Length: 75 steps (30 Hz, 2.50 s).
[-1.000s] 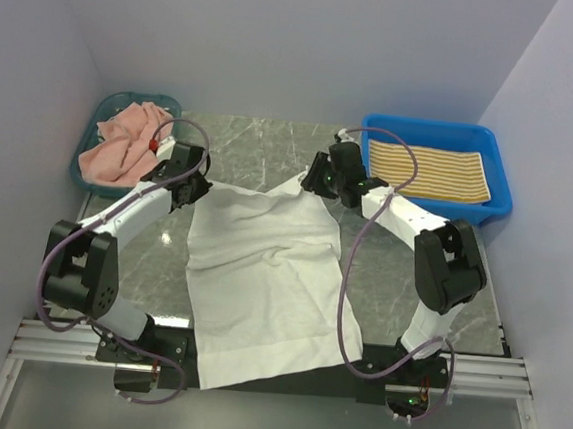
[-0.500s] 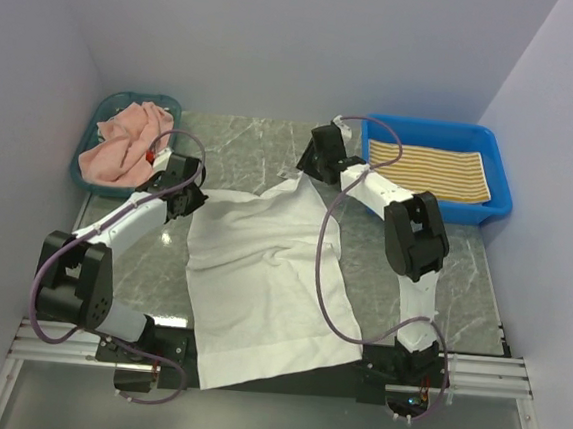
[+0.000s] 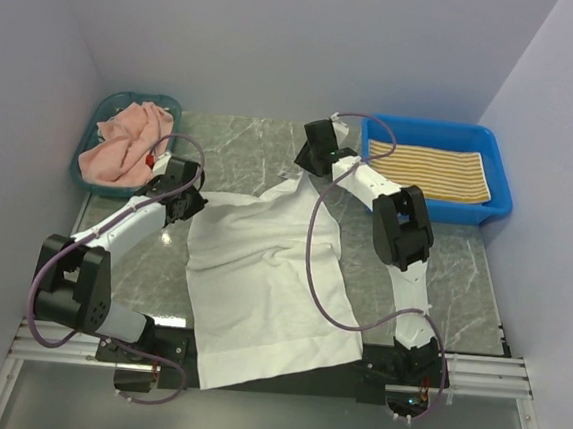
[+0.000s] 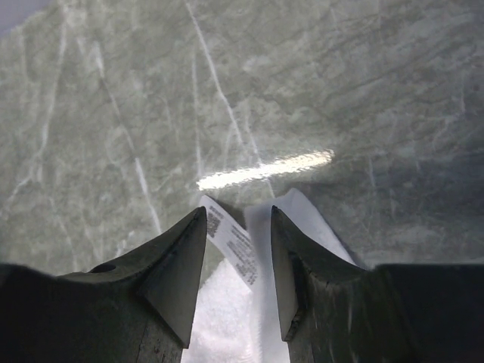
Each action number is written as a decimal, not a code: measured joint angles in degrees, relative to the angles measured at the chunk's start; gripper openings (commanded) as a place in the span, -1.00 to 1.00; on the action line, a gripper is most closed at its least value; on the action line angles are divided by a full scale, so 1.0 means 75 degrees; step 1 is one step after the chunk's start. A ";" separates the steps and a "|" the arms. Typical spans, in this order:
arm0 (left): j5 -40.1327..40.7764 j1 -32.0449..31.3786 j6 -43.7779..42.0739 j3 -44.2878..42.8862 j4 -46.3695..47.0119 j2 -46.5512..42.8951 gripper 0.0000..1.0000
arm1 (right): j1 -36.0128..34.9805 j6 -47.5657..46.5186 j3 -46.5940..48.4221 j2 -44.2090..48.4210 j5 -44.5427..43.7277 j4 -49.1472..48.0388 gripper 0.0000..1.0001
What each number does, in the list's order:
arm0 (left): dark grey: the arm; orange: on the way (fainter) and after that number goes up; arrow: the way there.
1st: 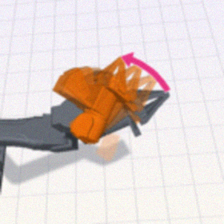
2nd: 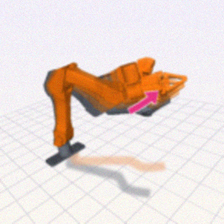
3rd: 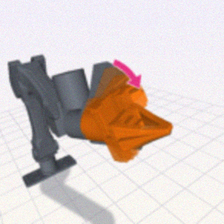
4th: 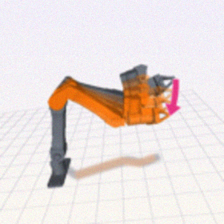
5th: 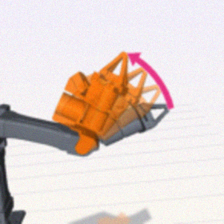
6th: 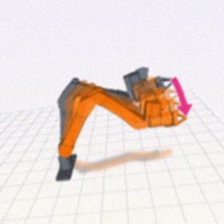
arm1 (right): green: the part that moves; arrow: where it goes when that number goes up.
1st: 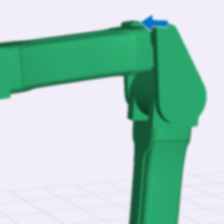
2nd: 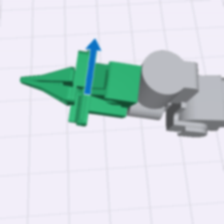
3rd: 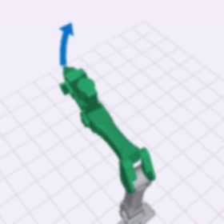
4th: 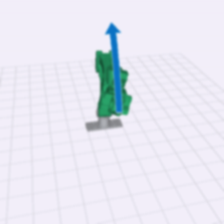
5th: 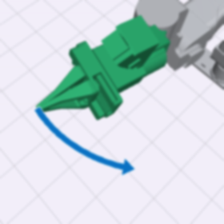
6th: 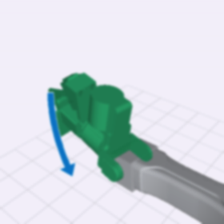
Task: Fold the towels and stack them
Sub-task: Flatten out the crumpled towel, then fold the towel
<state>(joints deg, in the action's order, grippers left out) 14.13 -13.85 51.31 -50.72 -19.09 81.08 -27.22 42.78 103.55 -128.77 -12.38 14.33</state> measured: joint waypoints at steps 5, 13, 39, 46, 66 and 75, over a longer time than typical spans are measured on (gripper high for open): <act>-0.0050 0.0000 0.0000 0.0009 0.0003 0.0000 -0.99 | 0.0015 -0.0003 0.0009 -0.0201 -0.0102 0.0329 -0.18; -0.0032 0.0003 0.0000 0.0009 -0.0003 -0.0035 -0.99 | 0.0026 -0.0047 0.0009 -0.0405 -0.0143 0.0592 -0.83; -0.1673 0.1985 -0.0052 -0.6668 -0.0114 0.3104 -0.99 | 0.1119 -0.1445 0.3042 0.0836 0.1209 -0.1253 -1.00; -0.2256 0.2162 -0.0058 -0.8591 -0.0003 0.4339 -0.99 | 0.1282 -0.1862 0.4016 -0.0006 0.1405 -0.2320 -1.00; -0.3689 0.2206 0.0259 -0.4226 0.0219 0.1801 -0.99 | 0.1559 -0.1635 -0.1880 0.3453 0.2244 -0.1676 -1.00; -0.3401 0.1035 0.0580 -0.0239 0.0726 -0.1151 -0.99 | 0.1547 -0.1276 -0.5493 0.6070 0.2328 -0.1402 -1.00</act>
<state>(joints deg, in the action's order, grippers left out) -11.38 -6.09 55.66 -52.51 -13.65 72.44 -15.62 33.21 62.35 -83.24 5.08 3.81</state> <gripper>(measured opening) 0.031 0.035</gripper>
